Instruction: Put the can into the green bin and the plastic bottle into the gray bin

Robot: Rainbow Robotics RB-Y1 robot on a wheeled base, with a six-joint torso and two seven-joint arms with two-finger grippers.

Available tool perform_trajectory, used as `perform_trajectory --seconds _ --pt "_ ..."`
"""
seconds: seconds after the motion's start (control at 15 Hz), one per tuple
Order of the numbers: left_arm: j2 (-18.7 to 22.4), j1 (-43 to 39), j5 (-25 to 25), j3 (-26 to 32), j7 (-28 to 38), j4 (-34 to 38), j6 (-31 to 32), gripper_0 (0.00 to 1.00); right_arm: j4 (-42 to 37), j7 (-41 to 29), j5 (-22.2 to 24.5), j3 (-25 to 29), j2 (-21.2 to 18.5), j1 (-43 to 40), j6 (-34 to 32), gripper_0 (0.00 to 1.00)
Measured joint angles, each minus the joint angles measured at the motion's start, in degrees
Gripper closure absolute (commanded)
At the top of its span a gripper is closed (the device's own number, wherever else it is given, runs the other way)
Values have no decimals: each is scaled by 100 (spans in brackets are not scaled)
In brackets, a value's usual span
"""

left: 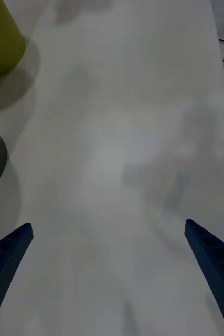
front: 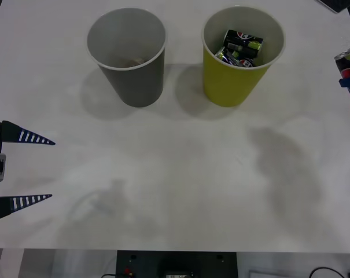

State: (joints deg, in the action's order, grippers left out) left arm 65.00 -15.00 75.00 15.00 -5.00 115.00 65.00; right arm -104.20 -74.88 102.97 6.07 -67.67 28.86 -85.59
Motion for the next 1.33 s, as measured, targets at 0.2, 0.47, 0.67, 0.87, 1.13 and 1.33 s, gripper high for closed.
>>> perform_trajectory --seconds 0.2,0.47,0.67,0.87,1.13,1.33 --pt "0 0 0 0 0 0 0 0 796 0 -4 -915 11 1355 -308 100" --pt "0 0 0 0 0 0 0 0 2197 0 123 -2276 414 3075 -319 100" --pt "0 0 0 0 0 0 0 0 3290 4 461 -2955 1025 4117 -290 100" --pt "0 0 0 0 0 0 0 0 4172 4 1193 -3111 1864 4763 -185 100" --pt "0 0 0 0 0 0 0 0 4607 8 1889 -3105 2572 5036 132 100" --pt "0 0 0 0 0 0 0 0 4652 7 2298 -3020 2878 5068 299 95"
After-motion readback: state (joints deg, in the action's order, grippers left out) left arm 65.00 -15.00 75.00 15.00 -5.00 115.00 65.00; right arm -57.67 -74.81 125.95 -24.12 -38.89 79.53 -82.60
